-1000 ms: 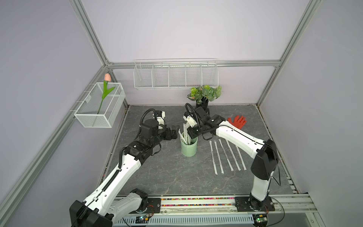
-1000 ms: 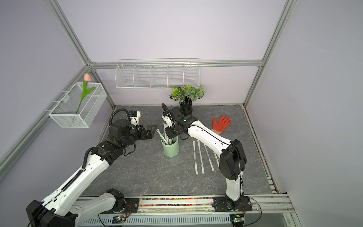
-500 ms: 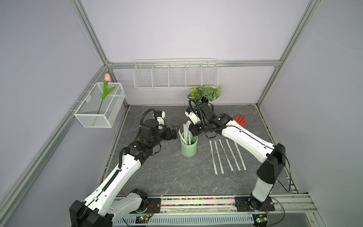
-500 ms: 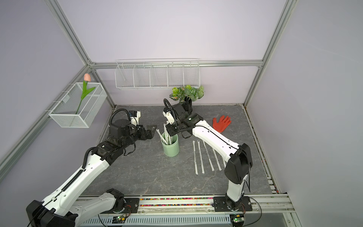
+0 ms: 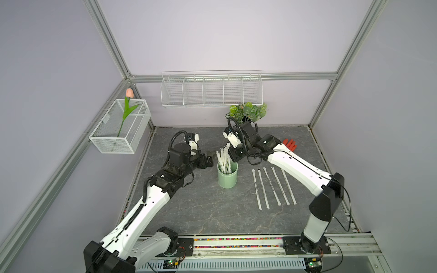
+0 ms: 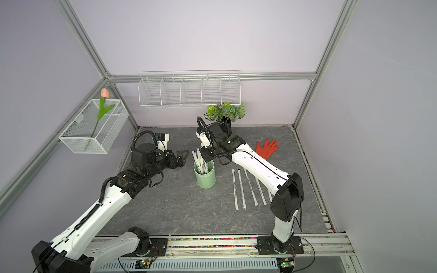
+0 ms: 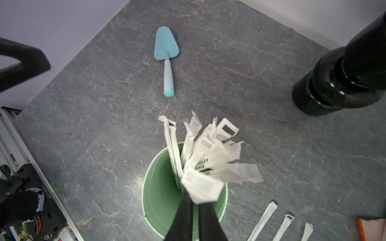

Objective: Take the straws out of the storage container
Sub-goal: Pick up the straw from the container.

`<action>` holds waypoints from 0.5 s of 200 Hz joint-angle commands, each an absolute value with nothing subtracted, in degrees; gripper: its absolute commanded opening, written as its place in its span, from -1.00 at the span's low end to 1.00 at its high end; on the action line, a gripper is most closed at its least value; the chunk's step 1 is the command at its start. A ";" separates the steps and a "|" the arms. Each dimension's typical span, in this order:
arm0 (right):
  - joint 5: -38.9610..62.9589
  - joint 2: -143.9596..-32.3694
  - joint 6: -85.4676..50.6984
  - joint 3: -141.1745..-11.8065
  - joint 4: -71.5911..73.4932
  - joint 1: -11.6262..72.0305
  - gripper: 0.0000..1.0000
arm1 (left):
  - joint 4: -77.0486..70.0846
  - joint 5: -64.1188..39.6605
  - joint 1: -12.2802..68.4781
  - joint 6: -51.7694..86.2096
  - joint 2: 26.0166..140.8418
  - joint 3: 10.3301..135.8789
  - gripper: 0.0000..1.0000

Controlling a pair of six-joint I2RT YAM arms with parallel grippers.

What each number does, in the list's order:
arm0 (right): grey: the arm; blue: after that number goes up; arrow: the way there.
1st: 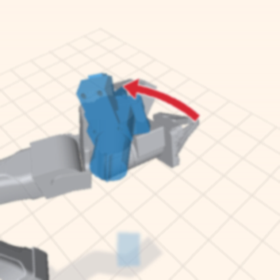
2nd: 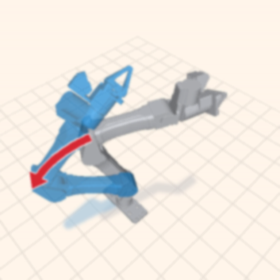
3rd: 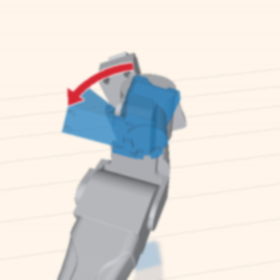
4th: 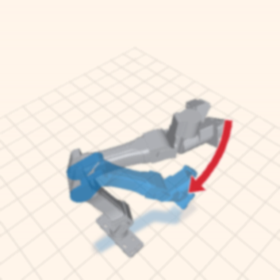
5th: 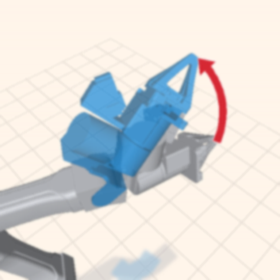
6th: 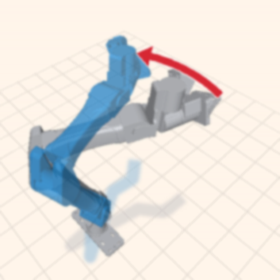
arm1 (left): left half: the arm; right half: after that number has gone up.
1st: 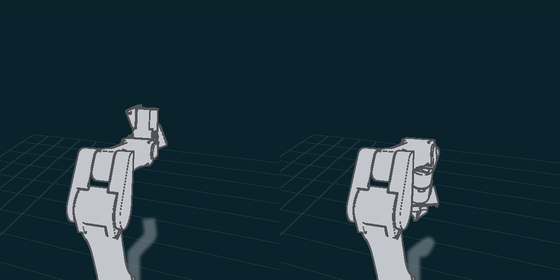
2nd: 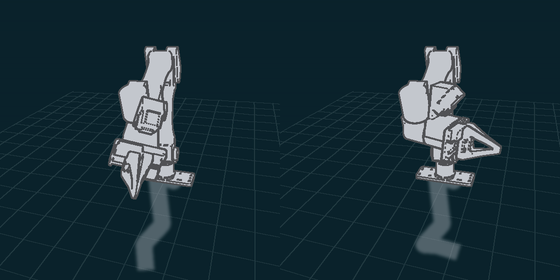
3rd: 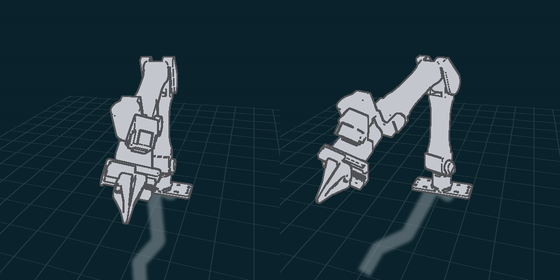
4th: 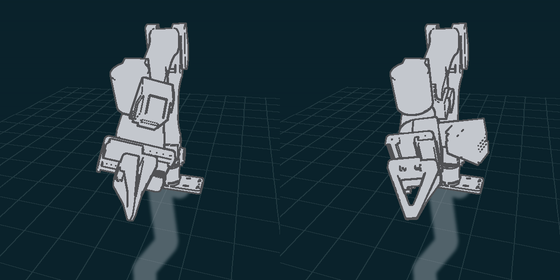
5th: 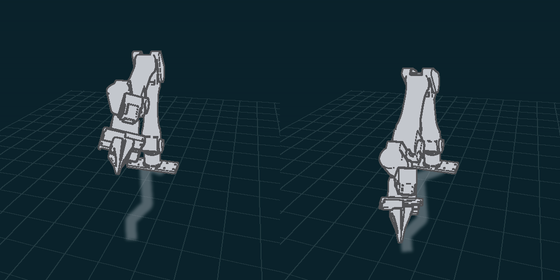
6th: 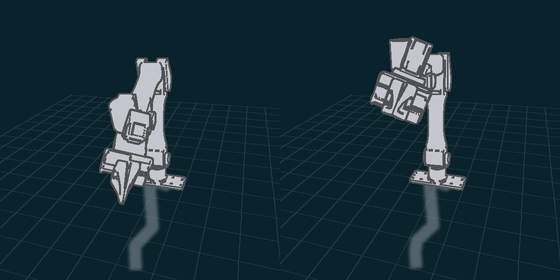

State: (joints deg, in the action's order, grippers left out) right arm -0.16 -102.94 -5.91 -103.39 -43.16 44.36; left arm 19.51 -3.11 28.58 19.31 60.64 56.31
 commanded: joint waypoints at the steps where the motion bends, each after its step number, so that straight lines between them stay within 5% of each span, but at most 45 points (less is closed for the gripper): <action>1: 0.23 -100.26 -4.82 -105.56 -45.26 44.41 -0.82 | 18.71 -3.87 28.90 19.78 60.38 56.42 1.00; 100: 6.13 -96.59 -4.61 -122.01 -60.05 43.05 -0.83 | 18.63 -4.03 28.92 19.95 60.21 56.38 0.99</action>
